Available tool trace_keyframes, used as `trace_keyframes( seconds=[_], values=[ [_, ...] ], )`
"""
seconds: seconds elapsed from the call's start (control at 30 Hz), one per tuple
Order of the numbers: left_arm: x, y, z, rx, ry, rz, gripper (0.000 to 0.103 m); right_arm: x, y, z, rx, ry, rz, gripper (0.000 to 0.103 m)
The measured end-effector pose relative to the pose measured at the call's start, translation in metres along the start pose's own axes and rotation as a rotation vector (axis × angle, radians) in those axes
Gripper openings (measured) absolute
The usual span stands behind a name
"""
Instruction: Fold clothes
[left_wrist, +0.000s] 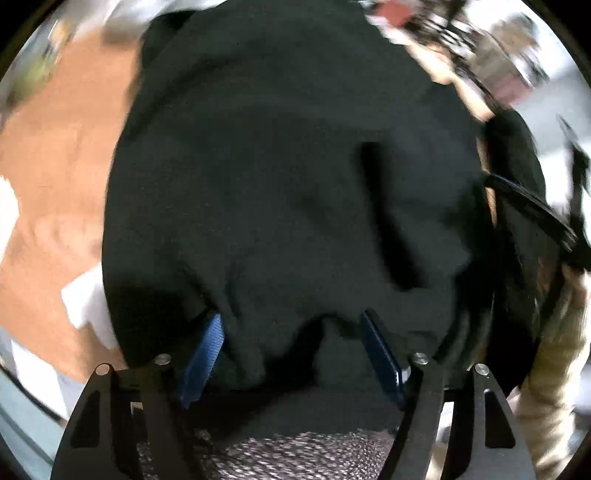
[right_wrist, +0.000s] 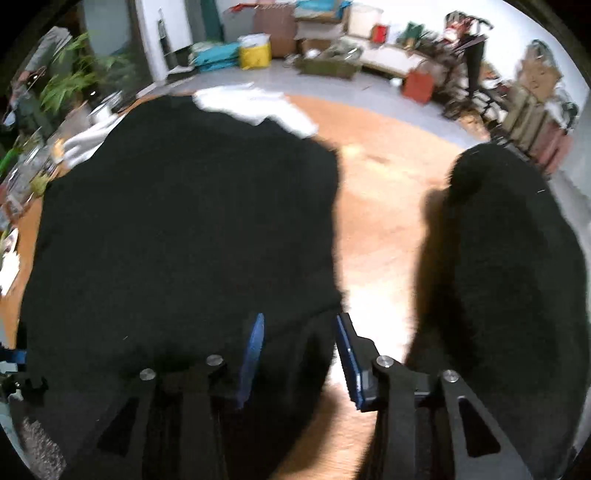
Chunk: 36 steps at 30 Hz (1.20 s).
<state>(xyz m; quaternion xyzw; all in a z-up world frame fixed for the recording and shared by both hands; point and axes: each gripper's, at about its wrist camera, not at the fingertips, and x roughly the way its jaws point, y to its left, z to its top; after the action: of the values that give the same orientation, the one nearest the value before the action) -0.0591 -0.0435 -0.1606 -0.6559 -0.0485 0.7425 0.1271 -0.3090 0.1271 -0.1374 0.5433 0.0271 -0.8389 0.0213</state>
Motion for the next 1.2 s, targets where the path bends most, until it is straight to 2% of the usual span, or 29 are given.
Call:
trace_keyframes(
  seconds=[0.1, 0.13, 0.2, 0.23, 0.33, 0.43, 0.53, 0.67, 0.8, 0.83, 0.9, 0.93, 0.97, 1.07, 1.13, 1.2],
  values=[
    [-0.006, -0.041, 0.002, 0.136, -0.025, 0.077, 0.074, 0.007, 0.011, -0.007, -0.012, 0.074, 0.064, 0.039],
    [-0.005, -0.053, 0.003, 0.168, -0.027, 0.092, 0.074, 0.007, 0.010, -0.010, 0.000, 0.096, 0.097, 0.044],
    [-0.002, -0.063, 0.003, 0.187, -0.015, 0.074, 0.074, 0.004, 0.007, -0.017, 0.026, 0.124, 0.160, 0.053],
    [0.002, -0.063, 0.019, 0.186, -0.008, 0.063, 0.074, 0.002, 0.005, -0.021, 0.039, 0.138, 0.192, 0.057],
    [0.001, -0.059, -0.006, 0.166, 0.004, 0.048, 0.074, 0.008, 0.001, -0.035, 0.072, 0.170, 0.253, 0.059],
    [0.008, -0.060, -0.015, 0.139, 0.018, 0.038, 0.074, 0.018, 0.001, -0.045, 0.093, 0.186, 0.285, 0.037],
    [0.004, -0.048, -0.026, 0.107, 0.018, 0.031, 0.074, 0.012, 0.003, -0.043, 0.093, 0.147, 0.295, 0.005],
    [-0.007, -0.015, -0.042, 0.027, 0.000, 0.040, 0.074, -0.018, 0.012, -0.035, 0.099, 0.090, 0.377, 0.003],
    [-0.013, 0.015, -0.057, -0.065, -0.006, 0.028, 0.074, -0.051, 0.047, -0.028, 0.014, 0.051, 0.383, 0.003],
    [-0.015, 0.020, -0.062, -0.070, -0.010, 0.025, 0.074, -0.055, 0.055, -0.028, -0.009, 0.051, 0.369, 0.003],
    [-0.020, 0.027, -0.071, -0.074, -0.016, 0.016, 0.074, -0.051, 0.062, -0.030, -0.036, 0.069, 0.307, 0.012],
    [-0.023, 0.030, -0.076, -0.076, -0.018, 0.011, 0.074, -0.049, 0.064, -0.032, -0.043, 0.085, 0.270, 0.034],
    [-0.028, 0.036, -0.081, -0.077, -0.021, 0.012, 0.074, -0.046, 0.063, -0.035, -0.033, 0.118, 0.227, 0.044],
    [-0.039, 0.048, -0.091, -0.085, -0.028, 0.013, 0.074, -0.031, 0.044, -0.048, 0.040, 0.217, 0.158, 0.041],
    [-0.041, 0.051, -0.090, -0.093, -0.033, 0.007, 0.074, -0.022, 0.026, -0.056, 0.091, 0.253, 0.159, 0.043],
    [-0.042, 0.053, -0.089, -0.102, -0.038, 0.001, 0.074, -0.013, 0.009, -0.063, 0.163, 0.279, 0.196, 0.042]
  ],
)
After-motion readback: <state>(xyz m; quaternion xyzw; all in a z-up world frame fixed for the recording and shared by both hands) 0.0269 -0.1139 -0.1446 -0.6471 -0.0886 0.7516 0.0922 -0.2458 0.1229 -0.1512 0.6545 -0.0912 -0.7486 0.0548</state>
